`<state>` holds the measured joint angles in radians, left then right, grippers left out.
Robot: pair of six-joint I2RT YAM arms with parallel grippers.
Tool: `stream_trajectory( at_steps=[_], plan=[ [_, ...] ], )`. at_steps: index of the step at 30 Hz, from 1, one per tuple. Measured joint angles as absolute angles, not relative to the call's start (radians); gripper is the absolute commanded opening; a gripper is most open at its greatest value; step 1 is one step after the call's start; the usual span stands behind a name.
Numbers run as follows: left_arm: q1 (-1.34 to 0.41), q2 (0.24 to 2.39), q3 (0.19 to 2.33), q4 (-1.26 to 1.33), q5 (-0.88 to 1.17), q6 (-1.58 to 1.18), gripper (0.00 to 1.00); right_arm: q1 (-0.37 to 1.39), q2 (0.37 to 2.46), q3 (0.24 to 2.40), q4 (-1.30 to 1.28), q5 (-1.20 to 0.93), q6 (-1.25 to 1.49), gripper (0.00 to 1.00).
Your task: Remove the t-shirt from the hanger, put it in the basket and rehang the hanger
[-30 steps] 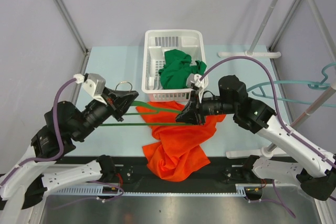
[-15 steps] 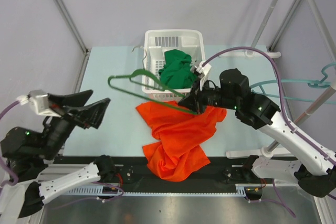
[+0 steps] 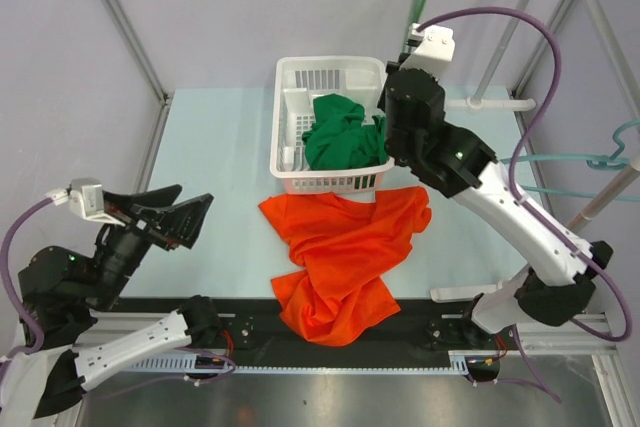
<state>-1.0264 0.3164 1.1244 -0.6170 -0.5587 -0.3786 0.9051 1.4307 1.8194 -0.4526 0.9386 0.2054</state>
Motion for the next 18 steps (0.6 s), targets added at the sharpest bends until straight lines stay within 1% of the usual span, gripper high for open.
stream_trajectory(
  at_steps=[3, 5, 6, 8, 9, 12, 15, 18],
  plan=[
    [-1.026, 0.341, 1.118, -0.622, -0.545, -0.385, 1.00, 0.894, 1.496, 1.846, -0.410, 1.159, 0.149, 0.00],
    [-1.026, 0.356, 1.118, -0.633, -0.545, -0.384, 1.00, 0.902, 1.520, 1.826, -0.309, 1.271, 0.043, 0.00],
    [-1.026, 0.363, 1.118, -0.638, -0.545, -0.384, 1.00, 0.903, 1.523, 1.802, -0.211, 1.308, -0.028, 0.00],
    [-1.026, 0.369, 1.118, -0.641, -0.543, -0.384, 1.00, 0.893, 1.541, 1.723, 0.180, 1.366, -0.338, 0.00],
    [-1.026, 0.370, 1.118, -0.640, -0.543, -0.384, 1.00, 0.883, 1.567, 1.718, 0.364, 1.389, -0.484, 0.00],
    [-1.026, 0.370, 1.118, -0.638, -0.538, -0.384, 1.00, 0.830, 1.659, 1.759, 0.742, 1.432, -0.790, 0.00],
    [-1.026, 0.377, 1.118, -0.637, -0.530, -0.384, 1.00, 0.796, 1.714, 1.783, 0.968, 1.470, -0.983, 0.00],
    [-1.026, 0.386, 1.118, -0.637, -0.518, -0.384, 1.00, 0.805, 1.723, 1.784, 1.092, 1.495, -1.075, 0.00]
  ],
)
